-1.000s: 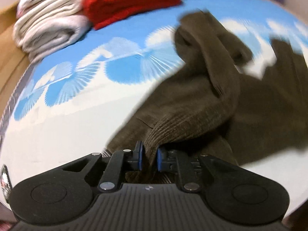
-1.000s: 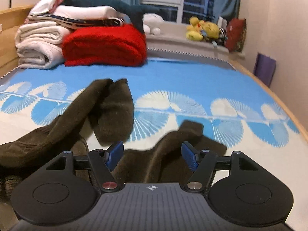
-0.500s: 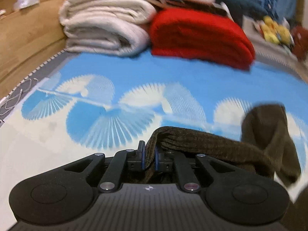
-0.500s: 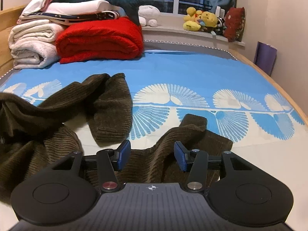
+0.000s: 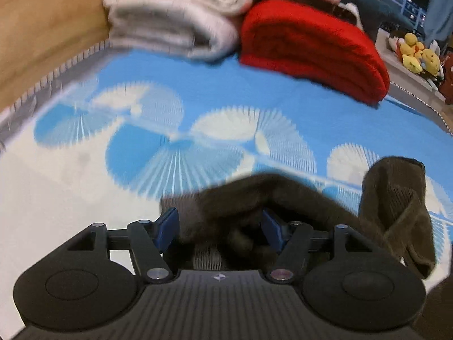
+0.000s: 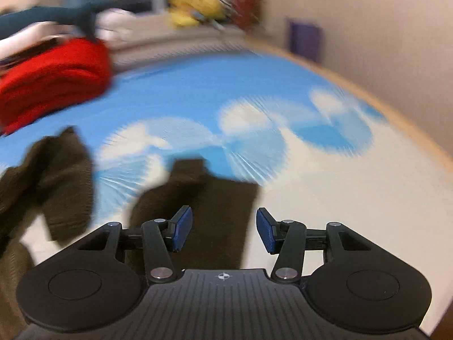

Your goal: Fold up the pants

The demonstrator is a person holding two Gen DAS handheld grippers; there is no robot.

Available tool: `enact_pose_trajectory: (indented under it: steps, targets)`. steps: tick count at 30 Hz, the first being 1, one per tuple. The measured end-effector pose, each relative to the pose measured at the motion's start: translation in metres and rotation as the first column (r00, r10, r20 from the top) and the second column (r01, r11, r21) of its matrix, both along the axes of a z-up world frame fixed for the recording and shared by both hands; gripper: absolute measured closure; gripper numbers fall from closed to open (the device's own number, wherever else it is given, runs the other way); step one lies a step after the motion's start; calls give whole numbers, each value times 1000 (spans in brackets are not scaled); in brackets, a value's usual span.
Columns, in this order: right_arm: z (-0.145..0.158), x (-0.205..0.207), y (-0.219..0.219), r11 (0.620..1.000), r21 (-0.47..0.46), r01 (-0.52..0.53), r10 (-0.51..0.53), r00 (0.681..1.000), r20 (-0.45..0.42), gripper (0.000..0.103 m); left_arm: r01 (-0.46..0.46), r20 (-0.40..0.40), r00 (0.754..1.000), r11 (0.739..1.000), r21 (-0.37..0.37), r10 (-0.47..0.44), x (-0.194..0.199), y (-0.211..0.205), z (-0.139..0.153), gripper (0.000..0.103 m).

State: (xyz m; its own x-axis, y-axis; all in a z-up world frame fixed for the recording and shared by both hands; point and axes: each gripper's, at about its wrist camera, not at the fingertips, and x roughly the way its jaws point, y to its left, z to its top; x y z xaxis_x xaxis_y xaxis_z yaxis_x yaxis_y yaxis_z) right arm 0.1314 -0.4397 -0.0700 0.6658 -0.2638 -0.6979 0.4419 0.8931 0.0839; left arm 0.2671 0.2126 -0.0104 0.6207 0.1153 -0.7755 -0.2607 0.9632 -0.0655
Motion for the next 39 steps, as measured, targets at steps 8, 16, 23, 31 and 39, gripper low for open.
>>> enact_pose_trajectory:
  steps: [8,16,23,31,39]
  targets:
    - [-59,31,-59,951,279,131,-106,989,-103,50,-12,-192,981,984,-175,-23,-29,49,-37,30]
    - [-93,60,-44,971,225,84,-44,983,-178,46,86,-399,908,989,-120,-127,-34,43,-102,29]
    - [-82,62,-35,981,192,29,-2,991,-136,93,140,-416,897,989,-54,-150,-37,24,-115,27]
    - [-19,-1,-91,945,120,303,-312,948,64,96,207,-389,900,978,-11,-195,-54,5,-95,64]
    - [-75,-57,-164,809,275,519,-429,842,-327,95,291,-435,869,955,62,-236,-97,-10,-58,70]
